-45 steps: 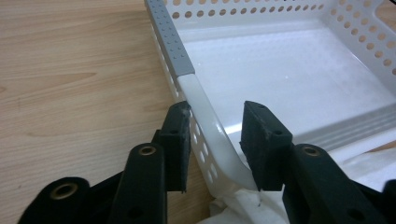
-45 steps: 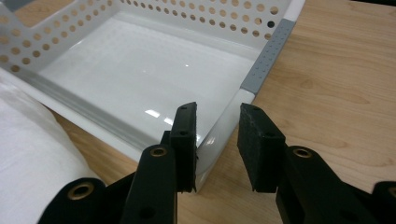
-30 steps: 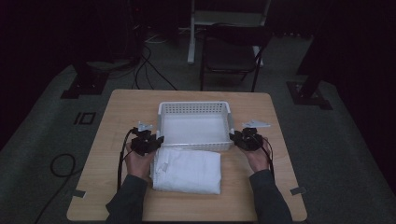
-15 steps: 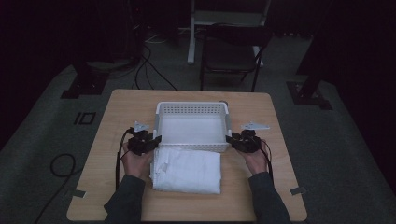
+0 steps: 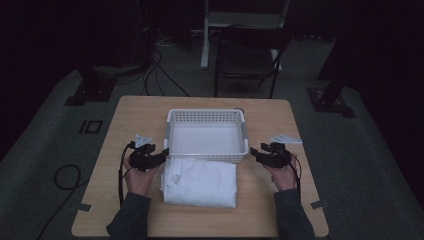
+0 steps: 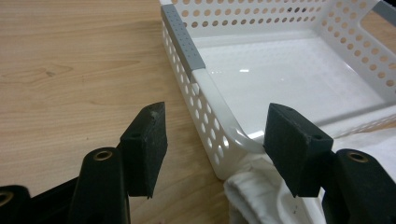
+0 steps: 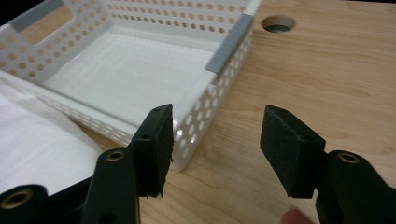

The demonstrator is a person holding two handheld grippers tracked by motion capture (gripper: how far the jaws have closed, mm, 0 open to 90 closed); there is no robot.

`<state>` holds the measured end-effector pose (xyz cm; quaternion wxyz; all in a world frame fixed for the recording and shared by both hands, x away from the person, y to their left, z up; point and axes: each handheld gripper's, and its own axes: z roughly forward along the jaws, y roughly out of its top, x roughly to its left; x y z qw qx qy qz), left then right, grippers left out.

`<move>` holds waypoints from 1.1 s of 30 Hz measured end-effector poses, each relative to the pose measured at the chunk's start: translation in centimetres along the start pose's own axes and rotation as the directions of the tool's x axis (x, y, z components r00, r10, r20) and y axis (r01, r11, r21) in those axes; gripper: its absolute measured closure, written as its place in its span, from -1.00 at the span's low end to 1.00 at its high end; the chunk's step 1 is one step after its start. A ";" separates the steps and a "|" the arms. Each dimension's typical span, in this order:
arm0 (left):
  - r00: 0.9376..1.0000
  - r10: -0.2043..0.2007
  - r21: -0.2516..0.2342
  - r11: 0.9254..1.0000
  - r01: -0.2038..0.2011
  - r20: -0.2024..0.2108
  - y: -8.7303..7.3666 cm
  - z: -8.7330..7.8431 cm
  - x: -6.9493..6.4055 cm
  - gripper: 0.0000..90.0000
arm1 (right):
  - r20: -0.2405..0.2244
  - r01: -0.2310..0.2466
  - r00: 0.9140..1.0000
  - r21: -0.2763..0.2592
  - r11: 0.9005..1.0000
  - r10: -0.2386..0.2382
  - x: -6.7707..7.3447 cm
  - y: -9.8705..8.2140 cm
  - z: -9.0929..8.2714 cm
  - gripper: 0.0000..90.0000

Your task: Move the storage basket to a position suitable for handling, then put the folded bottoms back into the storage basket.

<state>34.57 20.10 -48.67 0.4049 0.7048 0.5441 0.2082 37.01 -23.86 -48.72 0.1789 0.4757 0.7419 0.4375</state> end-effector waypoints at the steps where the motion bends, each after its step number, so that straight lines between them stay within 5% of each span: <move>1: 1.000 -0.001 -0.004 1.000 0.001 0.000 0.0 -0.1 0.0 -0.15 | 0.007 -0.011 1.000 -0.001 1.000 0.011 -0.1 -0.1 -0.1 -0.01; 19: 0.999 0.002 0.003 1.000 -0.002 0.040 -1.8 -2.3 -0.8 -0.37 | -0.045 -0.017 0.999 -0.012 1.000 0.016 0.6 -0.3 -2.1 -0.19; 26: 0.999 0.010 0.029 1.000 -0.011 0.043 -2.3 -2.3 -1.4 -0.63 | -0.062 -0.009 0.998 -0.006 1.000 0.008 1.3 -0.7 -2.6 -0.20; 33: 0.995 0.005 0.054 0.999 -0.010 0.095 -2.9 -1.6 -2.4 -0.71 | -0.079 0.000 0.997 0.013 1.000 0.001 1.9 -1.4 -2.6 -0.21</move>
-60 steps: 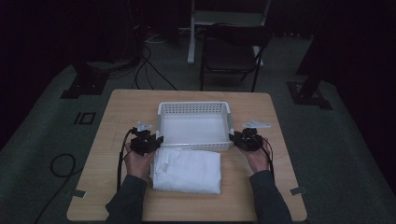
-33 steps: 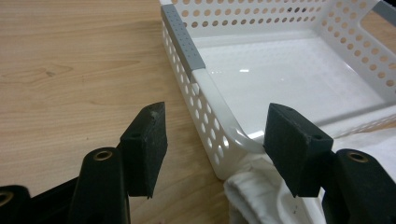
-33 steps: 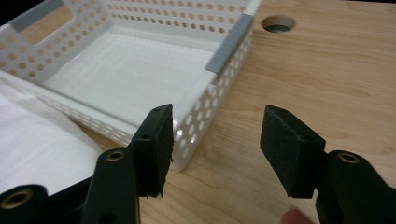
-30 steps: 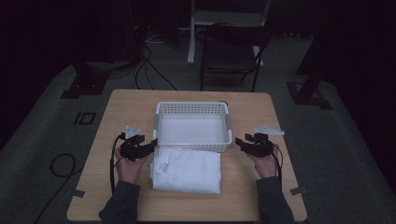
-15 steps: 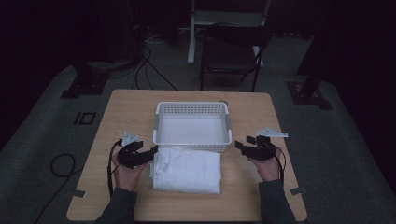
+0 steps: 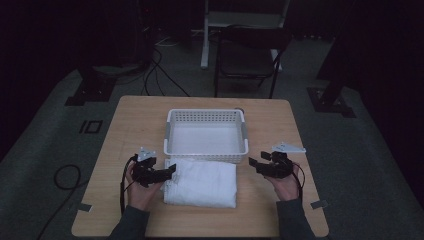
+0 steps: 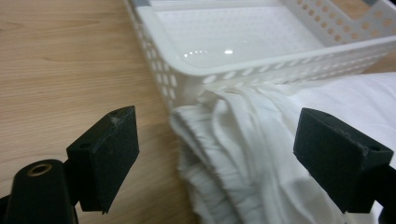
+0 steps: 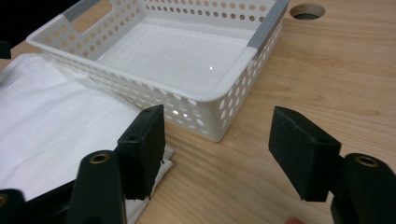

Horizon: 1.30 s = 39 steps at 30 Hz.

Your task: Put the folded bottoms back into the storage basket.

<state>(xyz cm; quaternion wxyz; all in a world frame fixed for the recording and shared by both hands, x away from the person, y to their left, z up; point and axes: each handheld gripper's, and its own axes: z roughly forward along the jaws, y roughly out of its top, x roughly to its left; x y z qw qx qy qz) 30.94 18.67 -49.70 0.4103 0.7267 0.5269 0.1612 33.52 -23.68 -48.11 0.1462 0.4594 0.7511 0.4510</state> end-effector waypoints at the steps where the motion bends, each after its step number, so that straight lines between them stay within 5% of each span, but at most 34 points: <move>1: 1.000 0.000 0.000 1.000 0.000 0.000 0.0 0.0 0.0 -0.74 | 0.001 0.003 1.000 0.003 1.000 -0.003 0.1 -0.1 0.0 -0.23; 11: 0.999 0.007 0.029 1.000 -0.008 0.042 -0.5 0.7 -2.1 -0.97 | -0.007 0.028 1.000 0.011 1.000 -0.028 1.2 -0.5 -0.3 -0.38; 21: 1.000 0.014 0.102 0.995 -0.016 0.019 -2.4 2.7 -1.3 -0.97 | -0.028 0.046 0.999 0.070 0.996 -0.044 2.5 -1.5 0.4 -0.45; 27: 0.999 0.012 0.093 0.996 -0.016 0.039 -2.8 3.2 -0.9 -0.97 | -0.060 0.064 0.996 0.077 0.995 -0.059 3.5 -1.8 0.7 -0.53; 39: 0.993 -0.081 0.132 0.989 0.070 0.087 -3.2 4.1 -0.1 -0.96 | -0.132 0.080 0.989 0.142 0.987 -0.062 5.9 -3.0 4.1 -0.68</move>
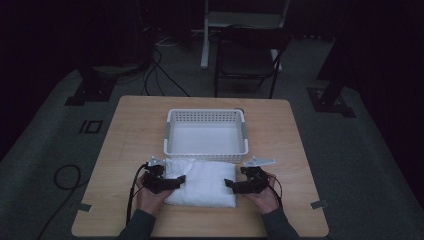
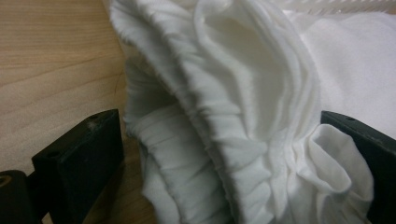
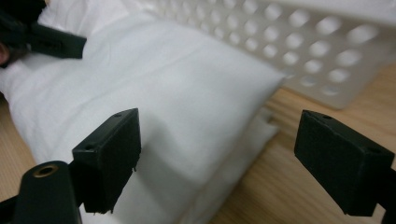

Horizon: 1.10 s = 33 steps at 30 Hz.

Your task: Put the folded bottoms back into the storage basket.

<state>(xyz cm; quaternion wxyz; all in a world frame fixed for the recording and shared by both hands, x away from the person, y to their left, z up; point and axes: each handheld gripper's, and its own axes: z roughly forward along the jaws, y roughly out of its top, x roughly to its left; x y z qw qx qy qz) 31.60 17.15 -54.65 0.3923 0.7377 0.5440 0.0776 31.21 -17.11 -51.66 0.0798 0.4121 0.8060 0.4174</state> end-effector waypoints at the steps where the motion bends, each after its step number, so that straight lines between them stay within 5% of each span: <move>1: 1.000 0.000 0.000 1.000 0.000 0.000 0.0 0.0 0.0 -0.96 | -0.012 -0.009 1.000 0.012 1.000 0.009 0.1 -0.1 0.5 -0.68; 14: 0.999 0.010 0.004 1.000 -0.010 0.046 0.0 0.3 0.5 -0.95 | -0.064 -0.091 0.993 0.064 0.994 0.095 -1.0 -1.4 3.0 -0.75; 23: 0.993 0.014 0.027 0.999 -0.018 0.115 0.1 0.1 0.7 -0.70 | -0.097 -0.123 0.987 0.058 0.991 0.128 -1.1 -1.6 3.2 -0.71; 25: 0.992 0.018 0.038 0.999 -0.023 0.124 0.2 0.1 0.7 -0.69 | -0.116 -0.137 0.983 0.062 0.989 0.143 -1.0 -1.6 3.2 -0.65; 28: 0.988 0.021 0.063 0.998 -0.031 0.155 0.3 0.1 0.5 -0.52 | -0.203 -0.167 0.963 0.073 0.983 0.178 -1.2 -1.7 3.5 -0.29; 33: 0.978 0.000 0.075 0.997 -0.016 0.208 0.3 0.2 0.6 -0.24 | -0.245 -0.192 0.947 0.088 0.977 0.208 -1.4 -1.8 3.8 0.02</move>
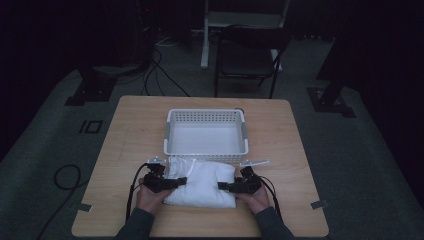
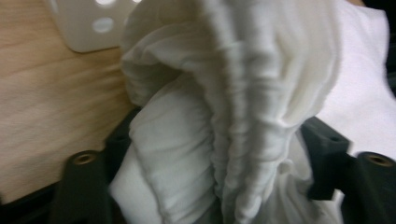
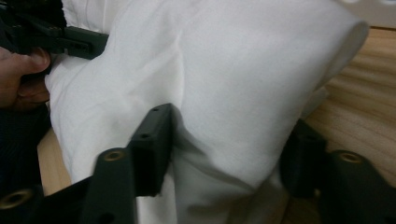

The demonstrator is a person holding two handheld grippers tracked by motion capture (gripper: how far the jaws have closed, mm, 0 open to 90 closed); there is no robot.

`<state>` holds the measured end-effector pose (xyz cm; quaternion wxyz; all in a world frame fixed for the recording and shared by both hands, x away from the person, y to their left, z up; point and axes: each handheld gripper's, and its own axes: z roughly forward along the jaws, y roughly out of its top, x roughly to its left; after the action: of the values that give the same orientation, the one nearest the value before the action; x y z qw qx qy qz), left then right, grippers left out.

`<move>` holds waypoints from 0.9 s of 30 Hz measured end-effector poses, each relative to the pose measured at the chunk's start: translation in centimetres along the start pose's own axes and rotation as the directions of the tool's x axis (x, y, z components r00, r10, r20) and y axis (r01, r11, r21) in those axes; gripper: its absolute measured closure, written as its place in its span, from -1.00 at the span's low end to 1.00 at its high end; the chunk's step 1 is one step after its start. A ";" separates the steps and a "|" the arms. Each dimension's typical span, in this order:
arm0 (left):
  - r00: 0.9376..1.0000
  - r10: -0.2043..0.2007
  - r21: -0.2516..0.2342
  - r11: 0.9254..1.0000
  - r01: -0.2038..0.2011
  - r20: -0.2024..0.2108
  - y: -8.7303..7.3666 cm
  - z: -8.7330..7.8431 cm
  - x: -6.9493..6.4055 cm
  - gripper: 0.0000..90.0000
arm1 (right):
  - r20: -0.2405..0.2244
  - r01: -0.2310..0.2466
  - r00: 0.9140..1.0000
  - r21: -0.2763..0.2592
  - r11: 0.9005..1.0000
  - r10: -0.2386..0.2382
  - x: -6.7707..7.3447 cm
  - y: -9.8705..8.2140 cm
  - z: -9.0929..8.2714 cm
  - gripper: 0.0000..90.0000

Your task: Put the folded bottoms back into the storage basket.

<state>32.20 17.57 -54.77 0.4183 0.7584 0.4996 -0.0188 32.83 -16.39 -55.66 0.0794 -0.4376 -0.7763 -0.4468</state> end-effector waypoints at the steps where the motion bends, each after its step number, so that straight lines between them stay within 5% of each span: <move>1: 1.000 0.008 -0.002 1.000 -0.008 0.008 0.0 0.0 -0.1 -0.15 | -0.004 -0.001 1.000 0.000 1.000 0.001 0.0 0.0 0.1 0.12; 7: 0.996 0.080 -0.019 0.997 -0.081 -0.048 0.1 -0.4 -1.4 0.12 | 0.019 0.047 0.999 -0.043 0.998 -0.047 0.8 0.0 -0.3 0.50; 19: 0.982 0.161 -0.058 0.984 -0.167 -0.097 0.3 -1.6 -4.3 0.22 | 0.084 0.114 0.991 -0.081 0.990 -0.107 2.3 0.1 -2.1 0.56; 27: 0.982 0.176 -0.110 0.977 -0.183 -0.069 0.9 -3.5 -5.3 0.21 | 0.080 0.138 0.988 -0.113 0.984 -0.130 3.3 0.5 -3.5 0.56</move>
<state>28.92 15.81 -49.61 0.4467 0.7751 0.4412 0.0705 30.23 -16.96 -51.57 -0.0051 -0.4041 -0.7785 -0.4803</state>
